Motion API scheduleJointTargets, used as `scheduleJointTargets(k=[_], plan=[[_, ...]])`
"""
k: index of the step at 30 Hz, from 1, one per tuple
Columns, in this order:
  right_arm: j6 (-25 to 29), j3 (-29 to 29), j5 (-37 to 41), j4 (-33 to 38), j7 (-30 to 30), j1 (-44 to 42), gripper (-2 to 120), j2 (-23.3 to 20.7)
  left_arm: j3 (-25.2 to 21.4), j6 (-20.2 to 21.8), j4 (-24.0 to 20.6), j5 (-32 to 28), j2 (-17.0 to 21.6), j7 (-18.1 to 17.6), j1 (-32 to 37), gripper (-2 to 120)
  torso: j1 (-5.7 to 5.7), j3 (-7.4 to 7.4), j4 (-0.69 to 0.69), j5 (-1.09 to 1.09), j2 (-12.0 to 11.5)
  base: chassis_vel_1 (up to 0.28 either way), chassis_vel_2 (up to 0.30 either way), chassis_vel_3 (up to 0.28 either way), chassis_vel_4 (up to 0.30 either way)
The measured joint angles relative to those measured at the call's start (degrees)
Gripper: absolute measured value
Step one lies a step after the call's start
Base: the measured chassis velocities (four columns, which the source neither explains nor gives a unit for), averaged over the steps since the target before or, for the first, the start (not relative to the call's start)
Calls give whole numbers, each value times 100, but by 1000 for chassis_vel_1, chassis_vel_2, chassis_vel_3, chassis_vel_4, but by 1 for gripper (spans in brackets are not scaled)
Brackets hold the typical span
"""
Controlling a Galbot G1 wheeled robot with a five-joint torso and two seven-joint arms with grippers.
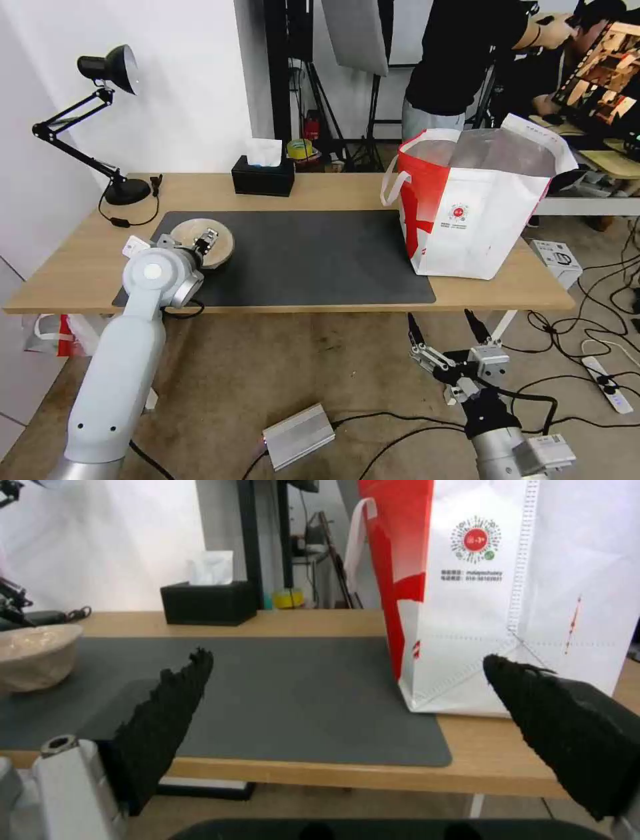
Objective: Pick up the trash from the table and place it into the takeout bag.
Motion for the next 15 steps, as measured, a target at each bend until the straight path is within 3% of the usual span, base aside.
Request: scheduleJointTargets(k=[10,15], plan=[[0,0,0,0,0,0,100,0,37,13,98,95,-82,-34,-52,99,0,0,0,0,0,0,0,0,0],[0,0,0,0,0,0,100,0,13,-8,67,106,-73,-41,-12,78,0,0,0,0,0,0,0,0,0]])
